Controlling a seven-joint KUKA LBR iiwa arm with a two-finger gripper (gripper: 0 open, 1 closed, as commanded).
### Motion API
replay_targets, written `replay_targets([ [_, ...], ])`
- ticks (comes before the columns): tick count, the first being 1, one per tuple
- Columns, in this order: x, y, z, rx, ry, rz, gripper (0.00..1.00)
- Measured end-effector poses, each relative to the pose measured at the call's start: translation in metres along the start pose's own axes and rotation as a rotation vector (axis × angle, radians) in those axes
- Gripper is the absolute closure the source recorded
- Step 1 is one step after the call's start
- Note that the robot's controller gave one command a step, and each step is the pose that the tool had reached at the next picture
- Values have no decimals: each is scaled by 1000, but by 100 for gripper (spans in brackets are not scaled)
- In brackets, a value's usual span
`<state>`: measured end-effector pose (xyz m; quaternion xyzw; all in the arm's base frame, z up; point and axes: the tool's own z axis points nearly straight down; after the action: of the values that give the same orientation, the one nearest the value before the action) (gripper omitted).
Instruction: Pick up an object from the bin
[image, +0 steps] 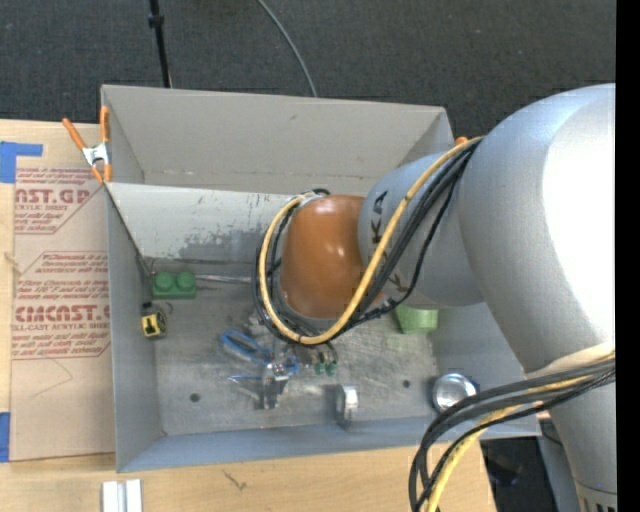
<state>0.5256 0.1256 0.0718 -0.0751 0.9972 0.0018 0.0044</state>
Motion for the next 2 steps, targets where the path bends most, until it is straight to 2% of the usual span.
replay_targets([
  [1, 0, 1, -4, 0, 4, 0, 100],
  [2, -1, -13, -125, 3, 0, -30, 100],
])
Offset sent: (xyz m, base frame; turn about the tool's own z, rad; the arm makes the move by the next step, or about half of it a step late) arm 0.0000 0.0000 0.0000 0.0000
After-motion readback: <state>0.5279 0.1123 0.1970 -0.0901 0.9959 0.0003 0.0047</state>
